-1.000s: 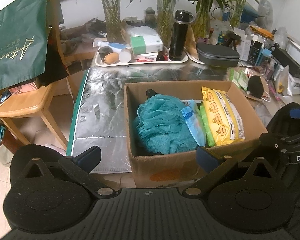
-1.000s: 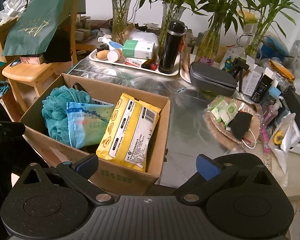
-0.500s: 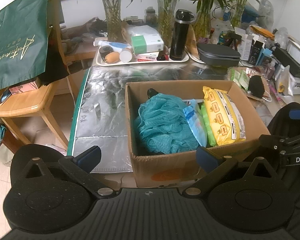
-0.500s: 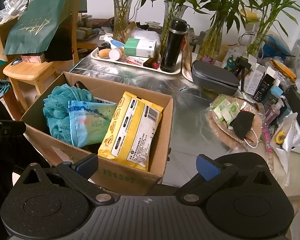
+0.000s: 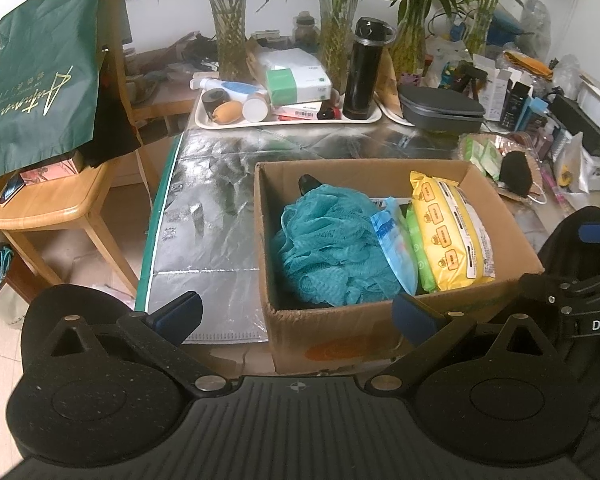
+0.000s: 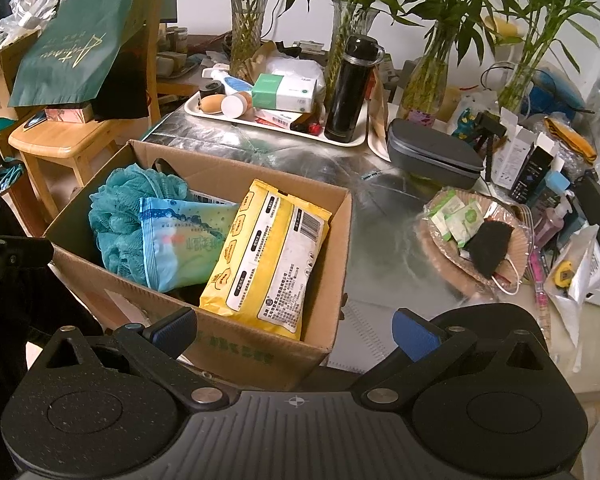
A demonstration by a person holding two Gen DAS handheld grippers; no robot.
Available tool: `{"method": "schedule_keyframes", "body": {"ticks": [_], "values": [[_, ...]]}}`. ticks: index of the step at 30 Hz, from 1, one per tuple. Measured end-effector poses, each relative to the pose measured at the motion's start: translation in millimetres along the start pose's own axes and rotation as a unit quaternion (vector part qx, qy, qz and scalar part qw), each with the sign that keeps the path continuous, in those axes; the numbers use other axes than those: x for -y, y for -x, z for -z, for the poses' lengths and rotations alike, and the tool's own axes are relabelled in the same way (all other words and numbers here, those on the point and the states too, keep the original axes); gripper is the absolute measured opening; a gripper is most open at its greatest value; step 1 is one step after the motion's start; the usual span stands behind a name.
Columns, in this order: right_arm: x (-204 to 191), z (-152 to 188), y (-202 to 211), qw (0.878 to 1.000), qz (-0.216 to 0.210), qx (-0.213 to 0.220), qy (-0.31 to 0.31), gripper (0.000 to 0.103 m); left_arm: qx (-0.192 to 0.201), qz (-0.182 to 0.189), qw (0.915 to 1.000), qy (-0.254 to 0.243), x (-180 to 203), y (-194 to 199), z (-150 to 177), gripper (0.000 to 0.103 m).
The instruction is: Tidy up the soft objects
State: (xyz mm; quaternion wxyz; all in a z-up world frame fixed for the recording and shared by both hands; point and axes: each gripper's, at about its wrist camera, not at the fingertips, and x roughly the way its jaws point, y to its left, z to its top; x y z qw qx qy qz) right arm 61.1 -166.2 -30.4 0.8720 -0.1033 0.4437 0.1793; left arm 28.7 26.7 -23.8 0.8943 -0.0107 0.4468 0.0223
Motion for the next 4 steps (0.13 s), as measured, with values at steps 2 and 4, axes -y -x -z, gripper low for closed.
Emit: {"method": "schedule_keyframes", "body": {"ticks": [2, 4], "values": [[0.4, -0.1, -0.2, 1.0, -0.001, -0.001, -0.001, 0.103, 0.01, -0.002, 0.9999, -0.004, -0.2, 1.8, 0.7, 0.103], [2.7, -1.1, -1.1, 1.0, -0.002, -0.002, -0.005, 0.103, 0.017, -0.007, 0.9998, -0.009, -0.1, 2.7, -1.0, 0.103]]}}
